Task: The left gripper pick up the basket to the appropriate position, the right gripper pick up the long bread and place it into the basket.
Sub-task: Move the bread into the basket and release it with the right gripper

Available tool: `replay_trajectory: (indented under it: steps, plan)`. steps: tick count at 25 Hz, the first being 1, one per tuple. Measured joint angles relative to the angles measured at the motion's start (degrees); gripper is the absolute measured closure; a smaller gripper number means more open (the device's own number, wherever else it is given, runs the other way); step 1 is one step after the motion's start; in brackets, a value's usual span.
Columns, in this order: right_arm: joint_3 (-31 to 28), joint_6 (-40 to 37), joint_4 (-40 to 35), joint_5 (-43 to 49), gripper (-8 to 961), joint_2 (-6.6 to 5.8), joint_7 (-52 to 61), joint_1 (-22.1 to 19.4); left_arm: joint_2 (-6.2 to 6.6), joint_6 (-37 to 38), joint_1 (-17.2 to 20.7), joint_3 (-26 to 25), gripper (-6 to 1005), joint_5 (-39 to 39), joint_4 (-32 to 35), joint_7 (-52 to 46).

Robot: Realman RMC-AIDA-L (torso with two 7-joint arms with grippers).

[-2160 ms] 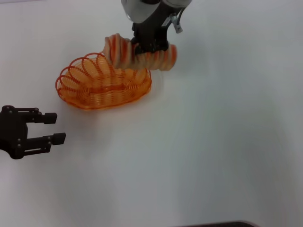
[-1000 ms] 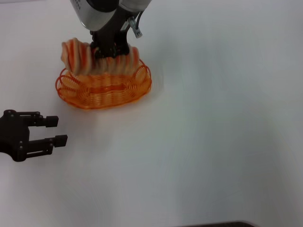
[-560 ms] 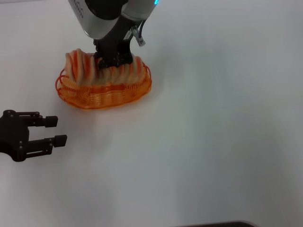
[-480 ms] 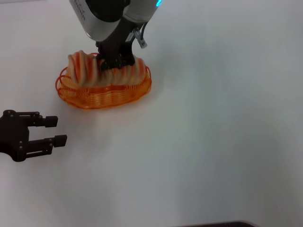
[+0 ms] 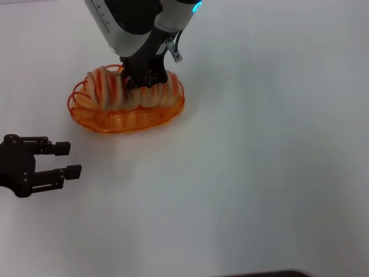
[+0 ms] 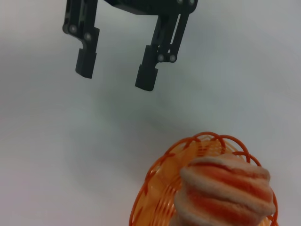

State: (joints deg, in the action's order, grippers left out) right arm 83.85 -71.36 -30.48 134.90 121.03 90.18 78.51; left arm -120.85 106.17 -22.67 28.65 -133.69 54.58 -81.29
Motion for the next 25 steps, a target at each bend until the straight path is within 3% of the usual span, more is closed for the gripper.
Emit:
replay_trajectory:
  steps: [12, 23, 25]
  plan:
    - [0.1, 0.9, 0.2, -0.8, 837, 0.04, -2.0, -0.2, 0.06, -0.2, -0.2, 0.0, 432, 0.0, -0.6, -0.1]
    - [0.2, 1.9, 0.2, -1.3, 671, 0.17, -1.6, -0.5, 0.09, -0.3, -0.2, 0.0, 433, 0.0, -0.7, -0.8]
    - [0.2, 2.3, 0.2, -1.4, 514, 0.17, -1.6, -0.7, 0.09, -0.3, -0.2, 0.0, 433, 0.0, -0.7, -0.8]
